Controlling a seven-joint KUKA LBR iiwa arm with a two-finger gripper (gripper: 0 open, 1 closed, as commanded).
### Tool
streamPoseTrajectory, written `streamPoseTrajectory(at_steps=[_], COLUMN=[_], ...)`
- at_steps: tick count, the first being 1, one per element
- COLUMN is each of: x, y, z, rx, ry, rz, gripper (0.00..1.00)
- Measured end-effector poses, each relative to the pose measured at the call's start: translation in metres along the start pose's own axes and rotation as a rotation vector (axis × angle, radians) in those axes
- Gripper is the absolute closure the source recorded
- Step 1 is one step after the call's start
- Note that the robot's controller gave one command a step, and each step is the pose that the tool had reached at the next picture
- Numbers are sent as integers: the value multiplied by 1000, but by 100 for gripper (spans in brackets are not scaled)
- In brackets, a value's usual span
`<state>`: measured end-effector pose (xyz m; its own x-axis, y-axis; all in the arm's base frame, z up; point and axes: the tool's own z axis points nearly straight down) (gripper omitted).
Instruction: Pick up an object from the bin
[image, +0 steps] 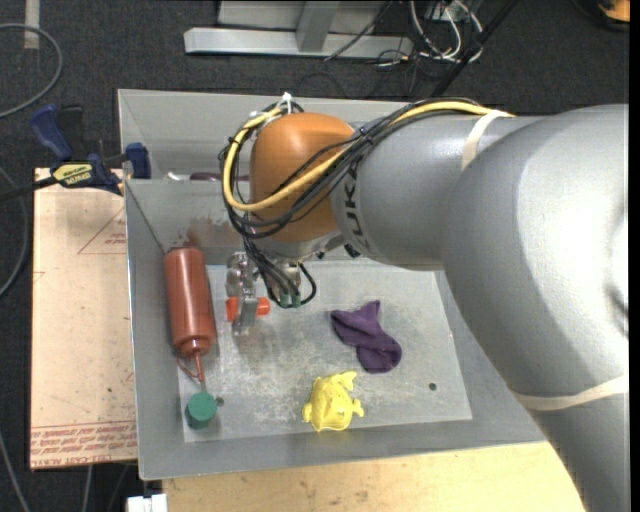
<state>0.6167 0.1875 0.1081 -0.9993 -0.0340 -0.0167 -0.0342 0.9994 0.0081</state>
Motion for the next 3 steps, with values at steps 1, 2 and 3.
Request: streamPoseTrajectory(at_steps=[1, 2, 3], x=[-1, -1, -1], y=[0, 0, 0], z=[-10, -14, -20], rx=[-1, -1, -1], ry=[-2, -3, -1], rz=[0, 1, 1], gripper=[100, 100, 100])
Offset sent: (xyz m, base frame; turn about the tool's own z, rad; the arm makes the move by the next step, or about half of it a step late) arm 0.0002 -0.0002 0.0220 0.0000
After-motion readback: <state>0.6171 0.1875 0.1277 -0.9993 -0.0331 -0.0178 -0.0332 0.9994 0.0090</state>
